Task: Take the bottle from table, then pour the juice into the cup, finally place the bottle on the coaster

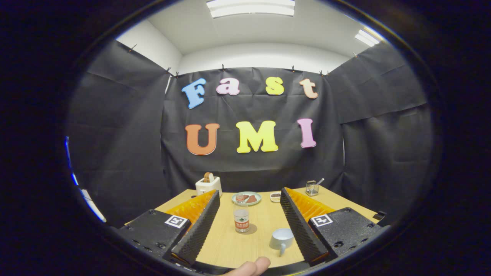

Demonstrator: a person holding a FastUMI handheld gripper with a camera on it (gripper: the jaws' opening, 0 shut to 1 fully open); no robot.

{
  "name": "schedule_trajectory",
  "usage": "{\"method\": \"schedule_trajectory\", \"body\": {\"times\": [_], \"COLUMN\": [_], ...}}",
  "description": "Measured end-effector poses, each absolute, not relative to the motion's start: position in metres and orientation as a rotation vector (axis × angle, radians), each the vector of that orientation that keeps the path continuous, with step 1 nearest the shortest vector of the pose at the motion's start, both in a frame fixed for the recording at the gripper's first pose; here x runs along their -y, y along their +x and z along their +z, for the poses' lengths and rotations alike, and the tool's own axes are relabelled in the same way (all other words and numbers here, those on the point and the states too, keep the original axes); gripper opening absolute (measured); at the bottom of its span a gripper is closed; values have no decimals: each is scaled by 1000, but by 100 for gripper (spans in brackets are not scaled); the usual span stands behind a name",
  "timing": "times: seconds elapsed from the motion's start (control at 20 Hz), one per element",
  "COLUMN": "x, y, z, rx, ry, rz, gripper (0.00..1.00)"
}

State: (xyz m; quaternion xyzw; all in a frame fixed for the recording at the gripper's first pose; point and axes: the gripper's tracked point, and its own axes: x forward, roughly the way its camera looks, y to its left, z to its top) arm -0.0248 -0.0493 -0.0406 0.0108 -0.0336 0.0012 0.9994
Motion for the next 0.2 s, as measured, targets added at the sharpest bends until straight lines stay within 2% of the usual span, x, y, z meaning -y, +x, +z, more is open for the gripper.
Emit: {"method": "schedule_trajectory", "body": {"times": [0.2], "x": [52], "y": [-24], "z": [-43], "rx": [59], "ry": [36], "rz": [-8], "gripper": [100]}}
